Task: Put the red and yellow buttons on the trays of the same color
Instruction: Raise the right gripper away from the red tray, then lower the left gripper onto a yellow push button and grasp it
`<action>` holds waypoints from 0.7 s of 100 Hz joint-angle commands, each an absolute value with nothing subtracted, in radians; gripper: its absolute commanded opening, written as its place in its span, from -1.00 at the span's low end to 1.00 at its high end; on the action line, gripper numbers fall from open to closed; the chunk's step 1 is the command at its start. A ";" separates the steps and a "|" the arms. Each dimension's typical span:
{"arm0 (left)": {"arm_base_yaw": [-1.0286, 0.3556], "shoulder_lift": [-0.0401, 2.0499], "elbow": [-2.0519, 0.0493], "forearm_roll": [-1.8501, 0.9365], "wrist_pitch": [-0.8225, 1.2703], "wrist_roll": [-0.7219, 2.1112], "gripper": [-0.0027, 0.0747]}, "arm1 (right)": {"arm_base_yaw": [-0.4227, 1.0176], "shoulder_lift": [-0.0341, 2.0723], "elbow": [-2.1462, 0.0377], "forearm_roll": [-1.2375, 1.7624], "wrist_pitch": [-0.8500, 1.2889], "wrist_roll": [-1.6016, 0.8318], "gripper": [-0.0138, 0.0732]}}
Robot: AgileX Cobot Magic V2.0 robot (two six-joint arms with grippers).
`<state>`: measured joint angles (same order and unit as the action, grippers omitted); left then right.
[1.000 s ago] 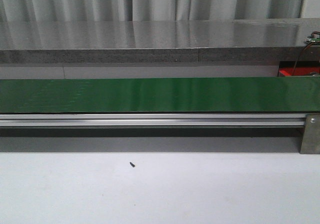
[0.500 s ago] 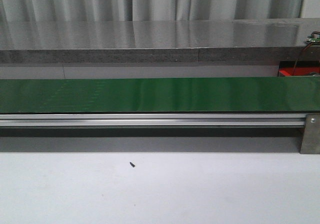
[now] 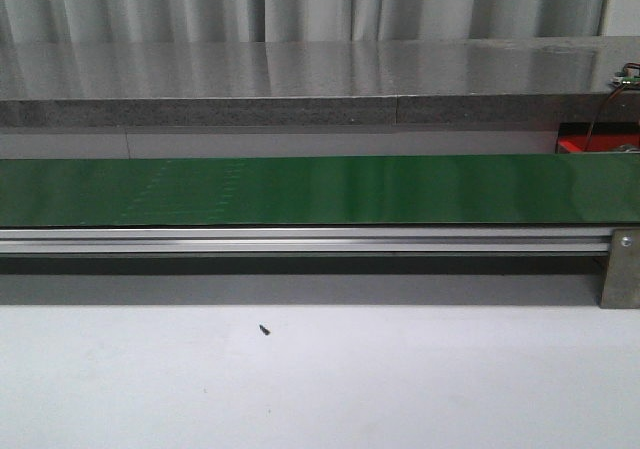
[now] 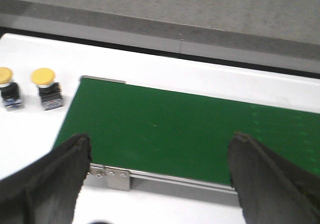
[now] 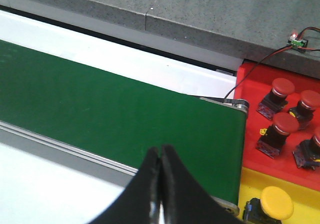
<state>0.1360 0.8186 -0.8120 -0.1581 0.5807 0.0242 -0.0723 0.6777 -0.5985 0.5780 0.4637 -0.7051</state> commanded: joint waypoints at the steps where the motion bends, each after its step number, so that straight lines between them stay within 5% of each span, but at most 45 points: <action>1: 0.217 0.926 -0.944 -0.157 0.561 0.008 0.50 | -0.075 0.675 -0.624 0.598 0.408 -0.713 -0.84; 26: 0.373 1.261 -1.235 -0.144 0.594 0.008 0.50 | -0.075 0.675 -0.624 0.598 0.408 -0.713 -0.84; 70: 0.384 1.786 -1.648 -0.028 0.798 0.012 0.36 | -0.075 0.675 -0.624 0.598 0.408 -0.713 -0.84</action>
